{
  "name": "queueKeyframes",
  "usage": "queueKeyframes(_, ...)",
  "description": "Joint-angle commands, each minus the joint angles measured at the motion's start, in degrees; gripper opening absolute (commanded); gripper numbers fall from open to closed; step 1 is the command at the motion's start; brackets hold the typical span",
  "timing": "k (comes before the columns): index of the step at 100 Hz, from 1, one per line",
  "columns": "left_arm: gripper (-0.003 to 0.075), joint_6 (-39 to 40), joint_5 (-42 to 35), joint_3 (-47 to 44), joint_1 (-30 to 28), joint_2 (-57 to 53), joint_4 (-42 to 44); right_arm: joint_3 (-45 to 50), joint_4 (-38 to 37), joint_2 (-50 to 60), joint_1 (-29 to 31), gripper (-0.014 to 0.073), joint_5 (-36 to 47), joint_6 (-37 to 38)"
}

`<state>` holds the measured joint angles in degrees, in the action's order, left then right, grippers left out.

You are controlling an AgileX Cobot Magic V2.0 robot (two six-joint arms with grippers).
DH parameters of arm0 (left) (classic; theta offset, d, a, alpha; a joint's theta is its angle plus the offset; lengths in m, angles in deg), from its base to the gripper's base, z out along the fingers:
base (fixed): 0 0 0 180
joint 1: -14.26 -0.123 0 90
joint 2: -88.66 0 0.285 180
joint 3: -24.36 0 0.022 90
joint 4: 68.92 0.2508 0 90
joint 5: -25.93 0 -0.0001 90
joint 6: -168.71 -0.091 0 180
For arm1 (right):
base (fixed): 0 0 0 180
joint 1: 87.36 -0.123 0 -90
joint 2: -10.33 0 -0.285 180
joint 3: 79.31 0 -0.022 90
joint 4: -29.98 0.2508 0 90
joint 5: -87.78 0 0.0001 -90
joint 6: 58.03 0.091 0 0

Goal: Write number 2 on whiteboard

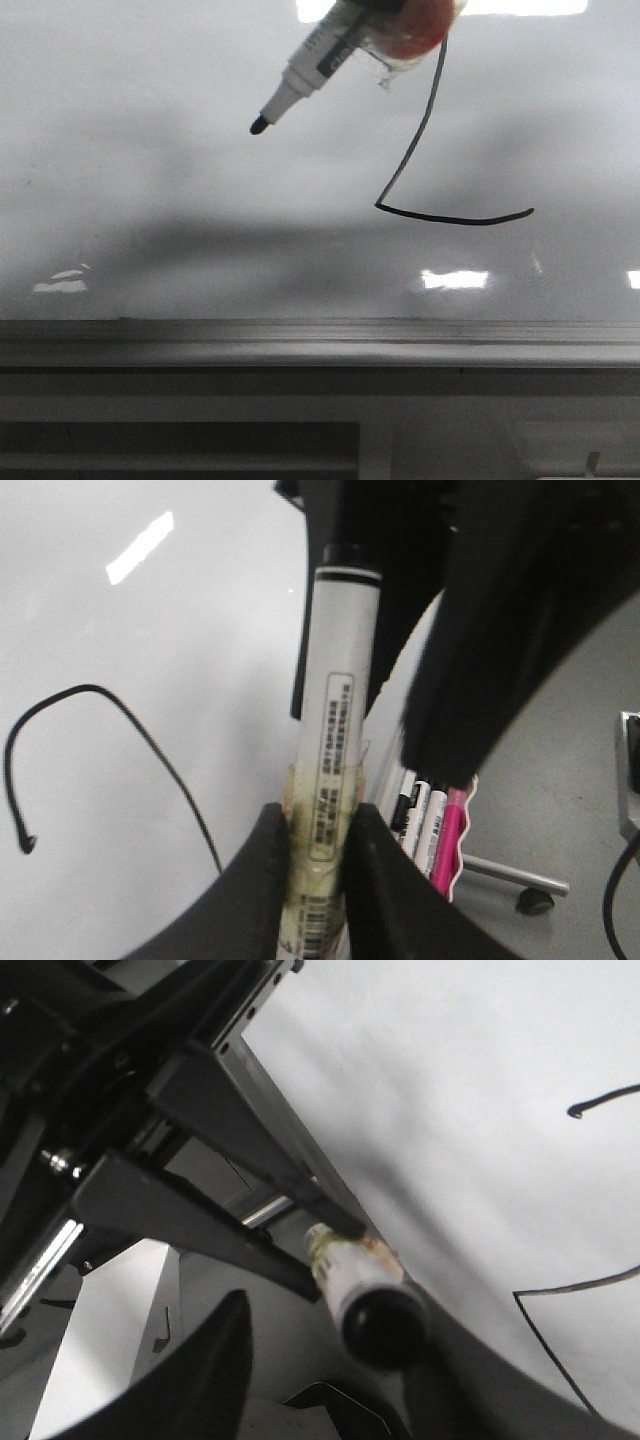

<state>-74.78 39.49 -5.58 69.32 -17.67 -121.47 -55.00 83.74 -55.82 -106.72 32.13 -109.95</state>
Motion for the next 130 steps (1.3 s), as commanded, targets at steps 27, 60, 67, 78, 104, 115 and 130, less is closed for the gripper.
queueKeyframes(27,-0.0020,1.0,-22.8,-10.2,0.6,-13.5,-16.6,-1.6,3.1,9.3,8.8,0.0435,4.5,2.2)
queueKeyframes(60,-0.0020,6.5,-39.4,-13.1,6.8,-10.0,-22.5,5.3,4.1,18.4,9.4,0.0435,15.3,2.6)
queueKeyframes(67,-0.0020,10.0,-42.6,-13.1,7.0,-7.7,-21.2,6.4,4.2,19.2,9.4,0.0435,15.5,2.6)
queueKeyframes(78,-0.0020,16.8,-44.2,-13.0,7.0,-4.7,-14.9,7.2,4.2,19.7,9.4,0.0435,15.1,2.6)
queueKeyframes(104,-0.0020,23.0,-48.1,-12.2,7.0,0.0,-10.6,7.5,4.4,19.7,9.4,0.0435,14.9,2.6)
queueKeyframes(115,-0.0019,23.0,-49.1,-12.2,7.0,0.9,-11.0,7.5,4.4,19.7,9.4,0.0435,14.9,2.6)
queueKeyframes(130,0.0001,23.0,-49.5,-12.2,7.0,0.9,-11.0,7.5,4.4,19.7,9.4,0.0435,14.9,2.6)
